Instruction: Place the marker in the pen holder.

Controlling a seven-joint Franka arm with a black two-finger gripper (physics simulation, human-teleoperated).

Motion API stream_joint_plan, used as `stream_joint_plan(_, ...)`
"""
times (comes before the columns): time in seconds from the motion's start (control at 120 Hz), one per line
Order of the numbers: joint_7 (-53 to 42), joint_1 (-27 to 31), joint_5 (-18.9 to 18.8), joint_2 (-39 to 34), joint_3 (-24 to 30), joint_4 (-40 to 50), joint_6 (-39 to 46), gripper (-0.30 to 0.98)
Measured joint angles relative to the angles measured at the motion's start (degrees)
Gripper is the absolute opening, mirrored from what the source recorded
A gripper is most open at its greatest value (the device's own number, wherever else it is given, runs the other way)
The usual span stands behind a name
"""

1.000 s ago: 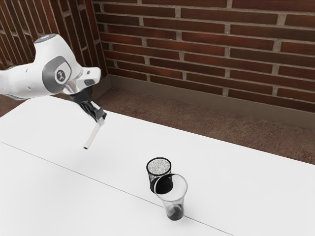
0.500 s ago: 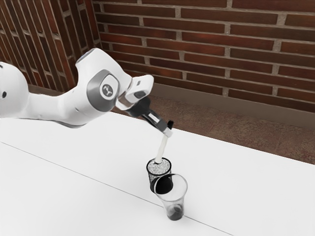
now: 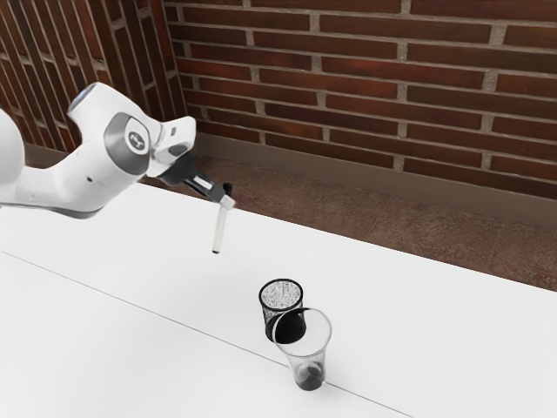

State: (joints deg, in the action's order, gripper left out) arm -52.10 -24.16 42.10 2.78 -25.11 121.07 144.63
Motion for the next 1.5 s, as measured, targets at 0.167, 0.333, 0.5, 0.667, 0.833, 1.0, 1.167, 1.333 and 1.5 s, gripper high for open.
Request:
stream_joint_plan(0.167,-2.1,-3.9,0.2,0.3,0.1,0.0,0.3,-0.07)
stream_joint_plan(0.333,-3.7,-5.0,0.5,0.6,0.1,-0.1,0.6,-0.07)
stream_joint_plan(0.5,-5.0,-6.9,1.1,1.5,0.2,-0.1,1.5,-0.06)
stream_joint_plan(0.667,-5.9,-8.9,1.7,1.6,0.3,-0.2,2.4,-0.06)
stream_joint_plan(0.833,-6.4,-11.6,2.2,1.7,0.3,-0.1,3.6,-0.06)
stream_joint_plan(1.0,-6.6,-13.4,2.9,1.9,0.3,0.9,4.6,-0.06)
stream_joint_plan(1.167,-6.7,-14.7,3.9,2.0,0.3,2.0,5.6,-0.06)
stream_joint_plan(1.333,-6.9,-14.8,5.0,3.0,0.3,2.9,6.4,-0.06)
stream_joint_plan(1.5,-7.1,-15.2,5.9,4.2,0.3,3.0,7.2,-0.06)
